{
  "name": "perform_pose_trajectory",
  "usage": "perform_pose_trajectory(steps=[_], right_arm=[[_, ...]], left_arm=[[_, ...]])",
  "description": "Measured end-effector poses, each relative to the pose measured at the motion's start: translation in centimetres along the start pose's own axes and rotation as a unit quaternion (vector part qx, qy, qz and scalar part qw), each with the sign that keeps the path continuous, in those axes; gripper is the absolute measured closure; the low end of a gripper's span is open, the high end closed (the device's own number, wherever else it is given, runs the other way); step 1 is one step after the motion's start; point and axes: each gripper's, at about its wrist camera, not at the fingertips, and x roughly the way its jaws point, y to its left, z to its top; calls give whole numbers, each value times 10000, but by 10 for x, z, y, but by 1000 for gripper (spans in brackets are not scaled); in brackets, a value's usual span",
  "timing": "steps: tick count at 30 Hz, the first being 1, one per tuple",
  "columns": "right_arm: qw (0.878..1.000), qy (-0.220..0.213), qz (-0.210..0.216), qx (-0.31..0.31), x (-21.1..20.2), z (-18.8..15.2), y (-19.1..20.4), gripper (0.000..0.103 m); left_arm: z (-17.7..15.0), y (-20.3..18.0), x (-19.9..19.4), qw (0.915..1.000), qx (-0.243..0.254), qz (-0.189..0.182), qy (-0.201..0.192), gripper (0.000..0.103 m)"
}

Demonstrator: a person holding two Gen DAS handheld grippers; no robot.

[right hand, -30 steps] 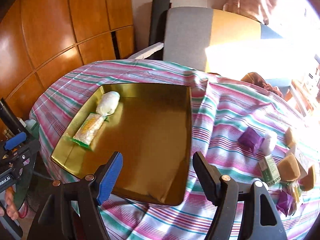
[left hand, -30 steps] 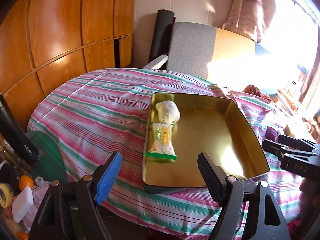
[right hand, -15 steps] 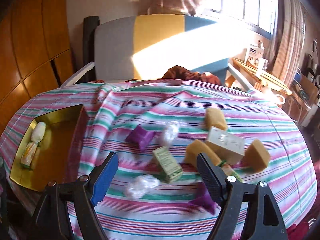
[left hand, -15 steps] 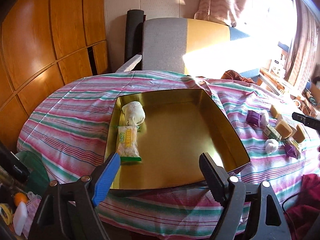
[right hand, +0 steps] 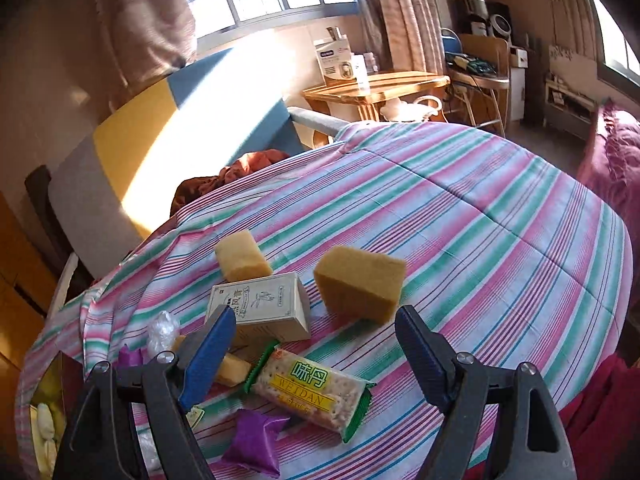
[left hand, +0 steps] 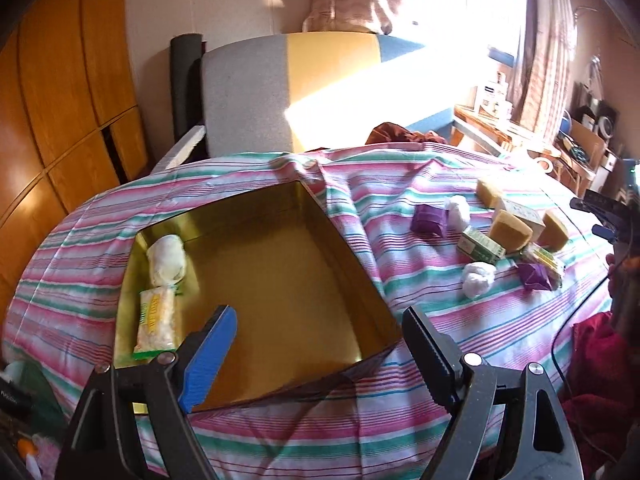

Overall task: Organize objects
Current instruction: 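Grasp the white plastic-wrapped bundle with the left gripper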

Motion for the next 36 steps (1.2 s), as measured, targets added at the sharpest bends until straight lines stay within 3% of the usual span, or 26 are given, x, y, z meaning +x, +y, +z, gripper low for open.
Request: perform_pose_trajectory(steps=[6, 12, 18, 26, 28, 29, 30, 36], right_arm=[[9967, 173, 180, 777, 2, 1, -31, 20], [9959, 383, 327, 746, 13, 1, -26, 20], [9965, 503, 454, 483, 17, -1, -14, 20], [9958, 612, 500, 471, 22, -2, -14, 20], [9956, 624, 507, 483, 23, -2, -14, 20], [9955, 627, 509, 486, 23, -2, -14, 20], [9954, 639, 519, 493, 24, -1, -14, 20], [9937, 784, 627, 490, 29, -2, -13, 20]], left_arm=[[14, -75, 20, 9950, 772, -629, 75, 18], [15, -129, 55, 9864, 1290, -955, 353, 18], [21, -155, 98, 9831, 1359, -1043, 640, 20], [32, -179, 155, 9778, 1737, -798, 860, 20], [31, -181, 171, 9753, 1712, -858, 1103, 41], [30, -180, 179, 9733, 1639, -971, 1283, 69], [28, -177, 184, 9725, 1541, -1039, 1401, 66], [9, -164, 167, 9772, 1373, -1170, 1120, 67]])
